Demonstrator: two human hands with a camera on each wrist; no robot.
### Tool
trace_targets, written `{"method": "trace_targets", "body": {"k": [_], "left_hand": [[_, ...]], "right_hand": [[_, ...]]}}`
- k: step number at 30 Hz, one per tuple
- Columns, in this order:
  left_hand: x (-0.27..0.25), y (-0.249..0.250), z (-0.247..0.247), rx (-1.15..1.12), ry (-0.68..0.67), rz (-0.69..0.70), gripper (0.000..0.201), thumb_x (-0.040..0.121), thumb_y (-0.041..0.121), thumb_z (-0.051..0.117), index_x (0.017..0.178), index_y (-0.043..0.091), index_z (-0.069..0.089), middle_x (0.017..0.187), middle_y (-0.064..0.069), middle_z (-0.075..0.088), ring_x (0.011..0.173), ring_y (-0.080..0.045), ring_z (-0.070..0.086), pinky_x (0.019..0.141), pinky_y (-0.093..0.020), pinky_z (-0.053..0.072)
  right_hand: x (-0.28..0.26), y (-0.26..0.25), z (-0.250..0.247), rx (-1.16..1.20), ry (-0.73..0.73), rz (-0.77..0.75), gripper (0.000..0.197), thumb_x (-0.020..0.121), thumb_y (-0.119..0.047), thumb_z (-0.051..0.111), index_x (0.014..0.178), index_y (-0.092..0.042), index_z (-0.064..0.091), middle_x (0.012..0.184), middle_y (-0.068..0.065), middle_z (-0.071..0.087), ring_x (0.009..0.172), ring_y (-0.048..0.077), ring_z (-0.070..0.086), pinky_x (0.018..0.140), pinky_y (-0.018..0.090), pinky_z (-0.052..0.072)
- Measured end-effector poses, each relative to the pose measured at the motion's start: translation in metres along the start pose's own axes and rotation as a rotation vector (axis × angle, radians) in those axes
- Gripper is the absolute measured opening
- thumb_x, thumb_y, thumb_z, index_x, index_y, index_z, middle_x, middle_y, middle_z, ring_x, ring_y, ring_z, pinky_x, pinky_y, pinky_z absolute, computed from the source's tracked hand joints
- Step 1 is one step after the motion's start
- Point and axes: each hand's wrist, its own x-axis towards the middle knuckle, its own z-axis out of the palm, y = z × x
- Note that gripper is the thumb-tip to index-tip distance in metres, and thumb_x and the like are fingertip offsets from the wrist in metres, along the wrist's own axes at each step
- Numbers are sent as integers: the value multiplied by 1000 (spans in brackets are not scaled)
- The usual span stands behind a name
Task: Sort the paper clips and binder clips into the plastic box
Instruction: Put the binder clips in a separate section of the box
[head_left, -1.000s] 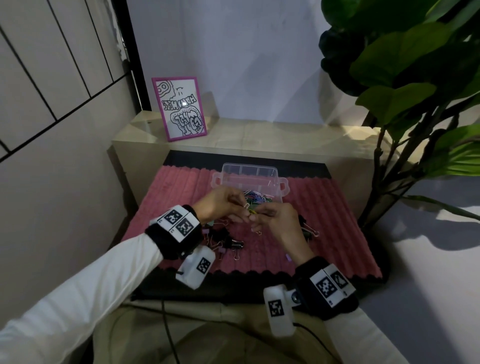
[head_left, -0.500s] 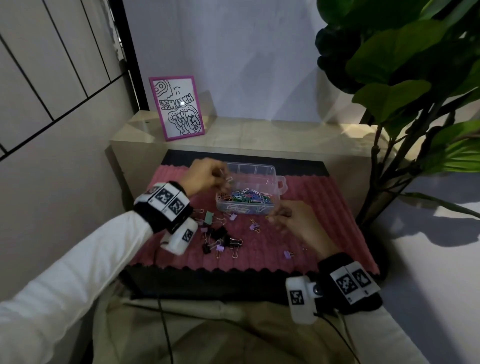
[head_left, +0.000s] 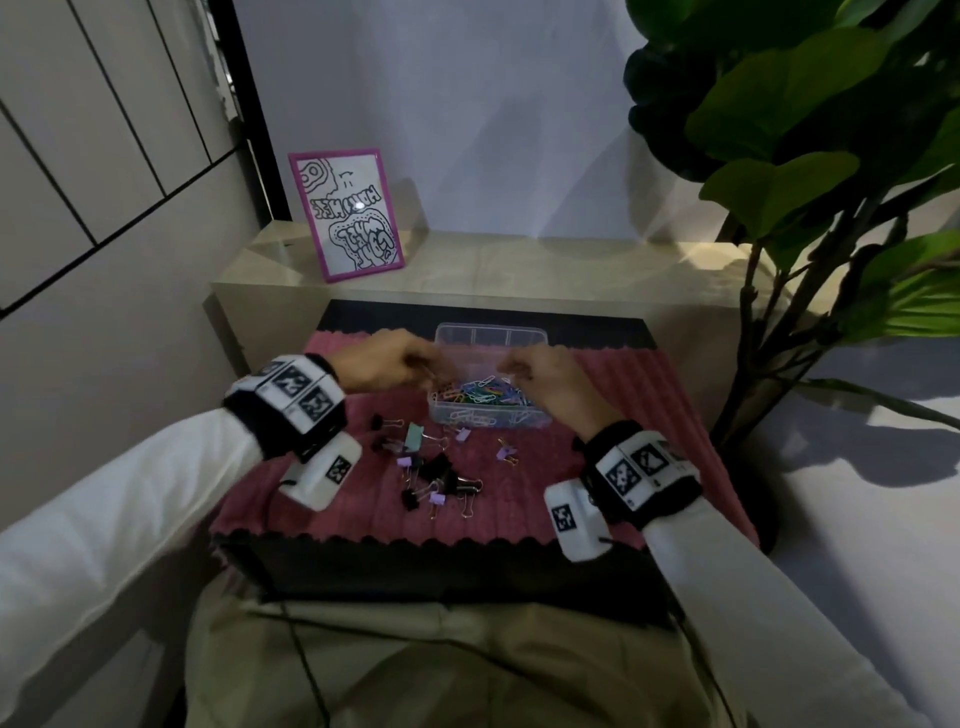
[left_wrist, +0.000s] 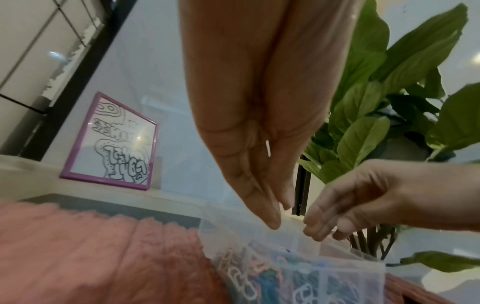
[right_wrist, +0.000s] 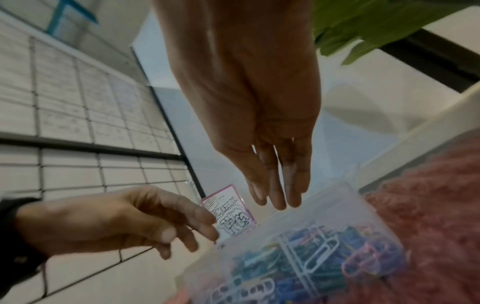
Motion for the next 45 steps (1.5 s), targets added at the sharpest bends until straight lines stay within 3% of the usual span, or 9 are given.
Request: {"method": "trace_targets", "body": {"k": [6, 9, 13, 18, 24, 33, 37, 41, 45], "left_hand": [[-51, -40, 13, 71, -23, -169, 23, 83, 9, 63, 103, 18, 65, 101, -3, 71, 69, 11, 59, 70, -10, 45], [-62, -35, 34, 111, -28, -148, 41, 76, 21, 72, 114, 18, 58, 112, -1, 65, 88, -6, 60, 77, -17, 44], [-65, -28, 53, 242, -45, -120, 54, 75, 29, 71, 123, 17, 51, 117, -4, 52, 106, -18, 50, 86, -24, 36], [-60, -33, 48, 178, -26, -135, 28, 78, 17, 69, 104, 11, 60, 97, -2, 65, 81, -8, 50, 59, -11, 32], [-71, -40, 35, -248, -19, -224, 14, 82, 8, 65, 90, 16, 56, 78, 0, 62, 55, 2, 61, 57, -13, 52], [-91, -41, 28, -669, -20, -254, 14, 81, -5, 59, 90, 6, 57, 85, -10, 68, 67, -10, 69, 60, -17, 56], [-95, -46, 19, -726, 44, -259, 29, 62, 16, 78, 85, 9, 62, 68, -5, 70, 62, -12, 68, 58, -20, 57], [-97, -47, 20, -687, 82, -287, 14, 77, -3, 64, 85, 9, 63, 66, -3, 69, 56, -10, 66, 57, -19, 56], [-94, -45, 32, -635, 65, -299, 12, 79, -3, 63, 83, 8, 63, 66, -2, 69, 56, -9, 65, 55, -18, 55]], "right_hand": [[-35, -37, 23, -3, -359, -332, 28, 85, -19, 64, 112, -13, 63, 108, 8, 66, 99, 19, 60, 85, 29, 47], [-45, -43, 46, -194, -528, -432, 53, 79, -40, 66, 127, -23, 50, 119, 7, 51, 113, 20, 45, 89, 36, 42], [-42, -34, 54, -244, -481, -429, 41, 80, -32, 68, 115, -20, 52, 113, 6, 47, 108, 19, 43, 82, 36, 43], [-36, -17, 33, 7, -500, -283, 18, 77, -16, 73, 88, -11, 60, 86, -7, 57, 80, 4, 50, 69, 17, 38], [-42, 16, -2, 70, -365, -114, 15, 76, -13, 73, 88, -13, 64, 81, -6, 63, 75, 2, 57, 64, 4, 40], [-47, 17, -7, 74, -360, -117, 13, 75, -12, 74, 84, -15, 65, 89, 4, 71, 84, 13, 66, 72, 14, 45], [-42, 6, -4, 114, -339, -157, 16, 72, -13, 76, 84, -9, 66, 85, 1, 68, 82, 13, 63, 73, 16, 45], [-35, -2, 5, 106, -391, -191, 15, 75, -10, 74, 88, -12, 67, 93, 4, 71, 91, 16, 65, 86, 30, 52], [-30, -14, 13, -82, -533, -272, 18, 80, -6, 66, 98, -12, 67, 101, 0, 68, 91, 9, 58, 85, 26, 47]]}}
